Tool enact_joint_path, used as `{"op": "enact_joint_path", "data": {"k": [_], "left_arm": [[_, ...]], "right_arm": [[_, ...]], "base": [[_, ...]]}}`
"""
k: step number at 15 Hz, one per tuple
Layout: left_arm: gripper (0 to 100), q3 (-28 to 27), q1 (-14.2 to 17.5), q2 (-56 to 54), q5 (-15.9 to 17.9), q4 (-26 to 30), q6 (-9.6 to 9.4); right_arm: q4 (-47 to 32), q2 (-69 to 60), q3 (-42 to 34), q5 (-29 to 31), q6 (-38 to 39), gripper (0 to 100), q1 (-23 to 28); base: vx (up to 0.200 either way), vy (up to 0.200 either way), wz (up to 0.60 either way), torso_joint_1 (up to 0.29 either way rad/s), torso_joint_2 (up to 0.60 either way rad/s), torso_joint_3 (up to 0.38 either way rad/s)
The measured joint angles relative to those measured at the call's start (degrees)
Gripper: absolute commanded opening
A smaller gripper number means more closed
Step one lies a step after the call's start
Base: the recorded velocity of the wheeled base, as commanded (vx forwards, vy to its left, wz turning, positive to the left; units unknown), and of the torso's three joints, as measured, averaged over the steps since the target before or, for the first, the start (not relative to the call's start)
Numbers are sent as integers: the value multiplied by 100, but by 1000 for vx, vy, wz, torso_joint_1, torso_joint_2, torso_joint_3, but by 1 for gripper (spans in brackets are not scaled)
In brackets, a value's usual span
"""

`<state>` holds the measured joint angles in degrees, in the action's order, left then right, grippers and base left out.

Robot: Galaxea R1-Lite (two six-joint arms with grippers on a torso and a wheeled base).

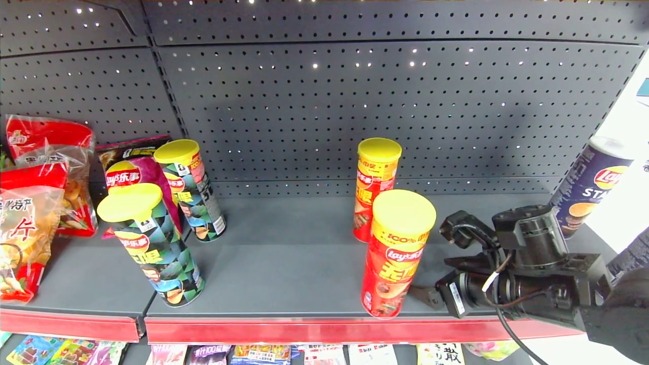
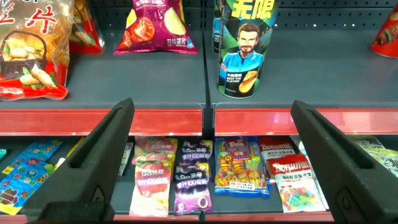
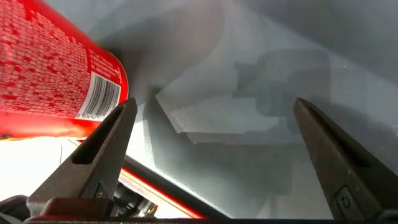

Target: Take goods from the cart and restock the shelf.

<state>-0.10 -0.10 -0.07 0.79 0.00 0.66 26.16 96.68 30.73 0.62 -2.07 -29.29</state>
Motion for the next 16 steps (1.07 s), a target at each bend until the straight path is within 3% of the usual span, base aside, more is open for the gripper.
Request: {"op": "enact_joint_path", "data": {"k": [16], "left_arm": [[100,0,0,0,0,0,0]], "right_arm": [[0,-32,-34,13,322,100,-634]], "base": [[0,0,0,0,0,0]]}}
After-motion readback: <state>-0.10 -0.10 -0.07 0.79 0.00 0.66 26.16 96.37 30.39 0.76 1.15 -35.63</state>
